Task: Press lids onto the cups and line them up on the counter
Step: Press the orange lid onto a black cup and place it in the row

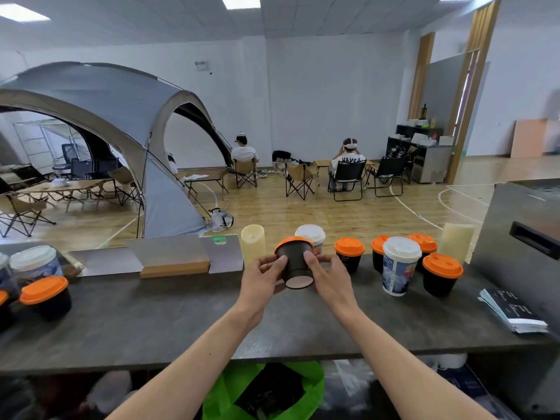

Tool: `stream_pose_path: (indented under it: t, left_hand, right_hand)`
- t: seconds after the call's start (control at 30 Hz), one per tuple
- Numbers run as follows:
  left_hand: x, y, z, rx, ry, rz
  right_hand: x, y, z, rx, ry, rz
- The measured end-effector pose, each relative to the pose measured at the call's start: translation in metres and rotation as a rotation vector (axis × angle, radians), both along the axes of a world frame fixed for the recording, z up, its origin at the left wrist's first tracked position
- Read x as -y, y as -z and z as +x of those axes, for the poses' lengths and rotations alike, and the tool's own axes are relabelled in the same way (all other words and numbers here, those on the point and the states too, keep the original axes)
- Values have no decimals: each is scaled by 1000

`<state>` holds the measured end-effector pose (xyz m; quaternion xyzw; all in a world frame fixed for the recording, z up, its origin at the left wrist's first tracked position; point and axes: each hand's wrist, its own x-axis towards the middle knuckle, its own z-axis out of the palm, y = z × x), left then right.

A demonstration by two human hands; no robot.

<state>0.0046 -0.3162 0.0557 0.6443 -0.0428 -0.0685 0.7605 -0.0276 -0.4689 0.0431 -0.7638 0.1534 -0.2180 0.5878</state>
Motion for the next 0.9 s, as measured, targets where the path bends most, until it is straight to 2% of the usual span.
stream_pose_path:
  t: [0.17, 0.37, 0.53, 0.9]
  left_hand:
    - [1, 1, 3, -11, -15, -79]
    - [0, 1, 6, -17, -48, 11]
    - [0, -2, 2, -67, 52, 32]
    - [3, 5, 3, 23, -2, 66]
  right_hand:
    - [3, 0, 3, 17, -21, -15]
    - [6, 1, 4, 30, -16, -7]
    - [5, 4, 2, -2, -61, -8]
    - [9, 0, 3, 108, -17, 14]
